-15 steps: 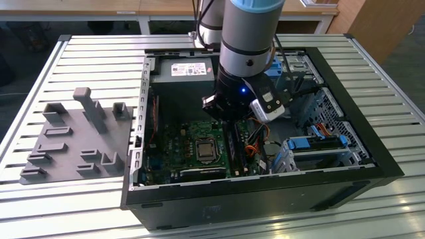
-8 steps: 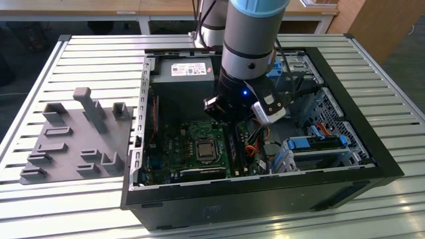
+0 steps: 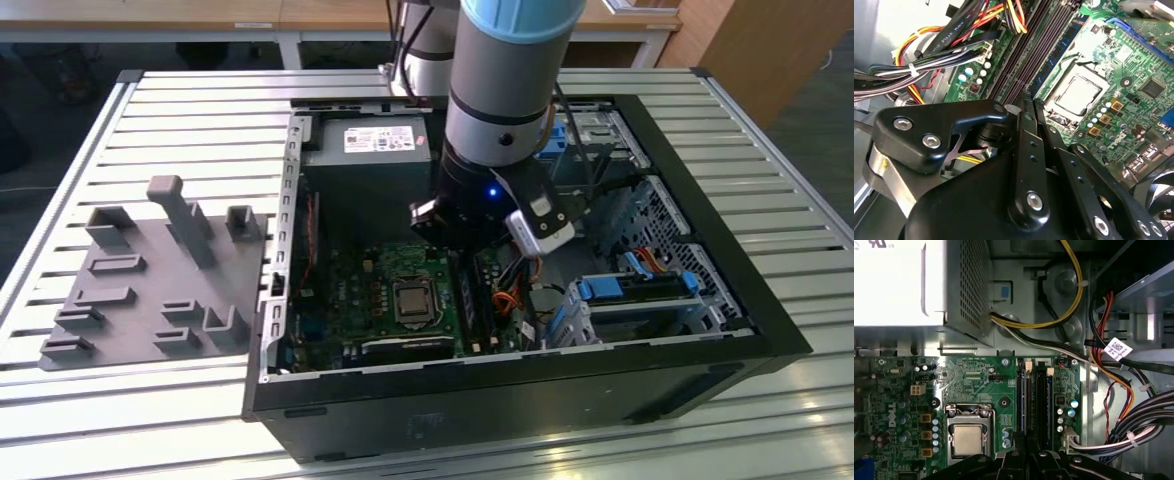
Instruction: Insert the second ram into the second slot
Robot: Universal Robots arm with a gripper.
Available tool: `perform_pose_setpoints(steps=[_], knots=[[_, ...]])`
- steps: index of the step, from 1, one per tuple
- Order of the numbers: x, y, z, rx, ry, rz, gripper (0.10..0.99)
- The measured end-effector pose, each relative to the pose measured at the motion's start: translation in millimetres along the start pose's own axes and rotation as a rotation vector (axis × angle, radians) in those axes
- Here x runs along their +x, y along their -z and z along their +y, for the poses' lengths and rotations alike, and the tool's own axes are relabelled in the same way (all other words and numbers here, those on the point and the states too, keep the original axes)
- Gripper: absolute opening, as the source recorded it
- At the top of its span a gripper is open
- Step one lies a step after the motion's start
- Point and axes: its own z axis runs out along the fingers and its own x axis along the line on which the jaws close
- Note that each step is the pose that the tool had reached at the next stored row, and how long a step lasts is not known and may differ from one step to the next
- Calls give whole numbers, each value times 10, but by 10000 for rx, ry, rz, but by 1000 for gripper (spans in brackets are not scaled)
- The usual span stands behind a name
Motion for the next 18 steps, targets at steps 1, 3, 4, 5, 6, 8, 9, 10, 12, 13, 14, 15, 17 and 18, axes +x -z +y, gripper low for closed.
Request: perform_pose_setpoints(steps=[1, 3, 4, 5, 6, 8, 9, 10, 12, 13, 14, 15, 17, 18], knots=[[0, -3, 0, 1, 1, 0, 133], [-1, -9, -1, 2, 2, 0, 133], [-1, -10, -1, 2, 2, 1, 133], [-1, -12, -3, 1, 0, 0, 133], [-1, -13, -5, 1, -3, 0, 133], [-3, -17, -13, 2, -11, 0, 133], [-7, -20, -21, 2, -12, 0, 133], [-14, -24, -32, 2, -14, 0, 133], [-29, -33, -51, 2, -13, 2, 133], [-31, -37, -52, 0, -13, 2, 133], [-32, -39, -53, 0, -14, 2, 133], [-32, -39, -53, 3, -16, 3, 133], [-36, -45, -53, 0, -15, 2, 133], [-37, -49, -53, 0, -14, 2, 133]])
